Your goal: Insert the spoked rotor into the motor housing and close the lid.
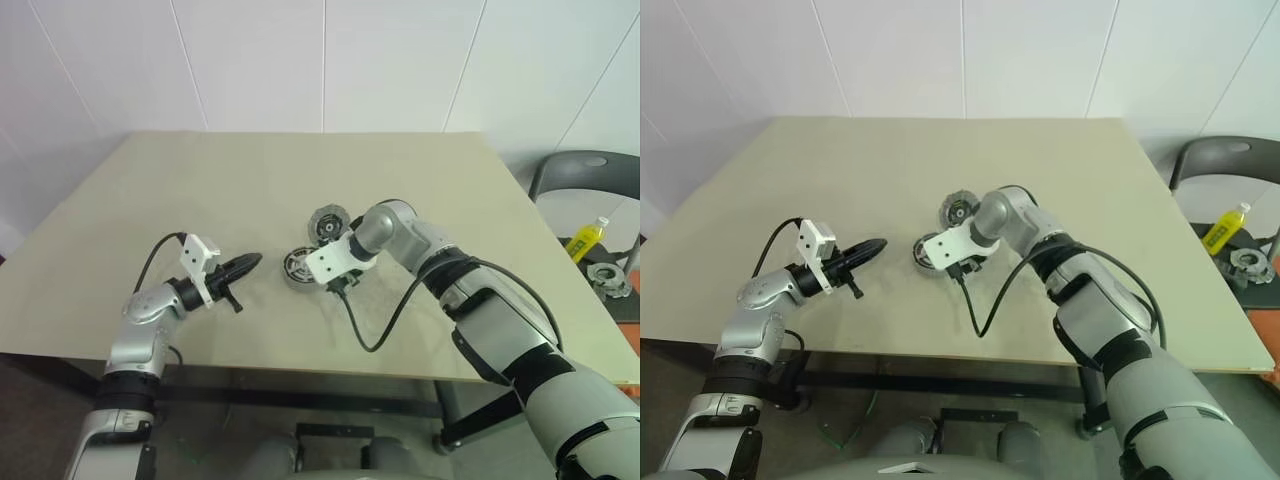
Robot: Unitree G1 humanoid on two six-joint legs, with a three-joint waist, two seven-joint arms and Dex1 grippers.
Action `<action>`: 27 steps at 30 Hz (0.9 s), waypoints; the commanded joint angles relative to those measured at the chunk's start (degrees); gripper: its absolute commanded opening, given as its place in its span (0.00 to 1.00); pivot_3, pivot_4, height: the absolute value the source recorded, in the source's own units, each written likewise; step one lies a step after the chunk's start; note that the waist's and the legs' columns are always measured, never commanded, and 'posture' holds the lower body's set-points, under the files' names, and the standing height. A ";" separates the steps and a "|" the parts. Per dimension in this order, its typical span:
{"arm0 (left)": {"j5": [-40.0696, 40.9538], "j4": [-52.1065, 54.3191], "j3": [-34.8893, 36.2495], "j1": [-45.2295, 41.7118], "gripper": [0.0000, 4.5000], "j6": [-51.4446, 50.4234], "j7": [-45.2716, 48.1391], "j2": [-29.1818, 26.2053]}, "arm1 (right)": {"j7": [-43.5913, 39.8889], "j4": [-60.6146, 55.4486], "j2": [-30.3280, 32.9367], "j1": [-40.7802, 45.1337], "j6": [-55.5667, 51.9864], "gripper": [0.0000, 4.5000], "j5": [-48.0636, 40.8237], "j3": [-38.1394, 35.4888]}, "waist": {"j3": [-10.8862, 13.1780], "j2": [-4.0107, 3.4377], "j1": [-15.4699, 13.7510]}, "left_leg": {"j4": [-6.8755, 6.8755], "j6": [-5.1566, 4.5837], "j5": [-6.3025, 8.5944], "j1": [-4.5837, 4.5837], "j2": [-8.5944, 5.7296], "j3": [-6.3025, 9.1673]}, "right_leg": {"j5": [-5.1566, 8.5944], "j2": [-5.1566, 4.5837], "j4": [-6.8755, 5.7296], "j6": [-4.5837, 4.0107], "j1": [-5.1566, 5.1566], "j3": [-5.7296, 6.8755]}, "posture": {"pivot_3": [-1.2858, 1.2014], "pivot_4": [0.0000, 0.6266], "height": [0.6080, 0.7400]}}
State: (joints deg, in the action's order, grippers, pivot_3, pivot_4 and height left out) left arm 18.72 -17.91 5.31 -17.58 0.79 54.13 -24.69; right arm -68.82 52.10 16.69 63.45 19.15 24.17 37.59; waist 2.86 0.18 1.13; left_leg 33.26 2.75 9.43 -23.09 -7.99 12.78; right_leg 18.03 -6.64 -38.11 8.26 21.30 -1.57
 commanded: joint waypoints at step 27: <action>-2.17 -1.85 -0.50 -0.41 0.00 3.41 -1.70 0.64 | -1.59 -1.28 0.03 -0.15 -3.03 0.02 -0.81 -3.56 | 0.00 0.00 -0.07 | -0.27 0.04 -0.01 0.44 0.01 0.02 | 0.06 0.10 -0.04 -0.23 -0.17 -0.27 | 0.52 0.00 1.00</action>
State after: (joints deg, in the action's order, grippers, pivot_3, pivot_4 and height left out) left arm 16.72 -20.23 4.72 -17.66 3.20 52.41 -23.52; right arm -70.74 51.82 16.70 62.67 15.57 23.47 35.06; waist 2.86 0.18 1.06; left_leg 32.99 2.79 9.42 -22.65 -7.98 12.80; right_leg 18.09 -6.54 -38.15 8.03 21.13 -1.84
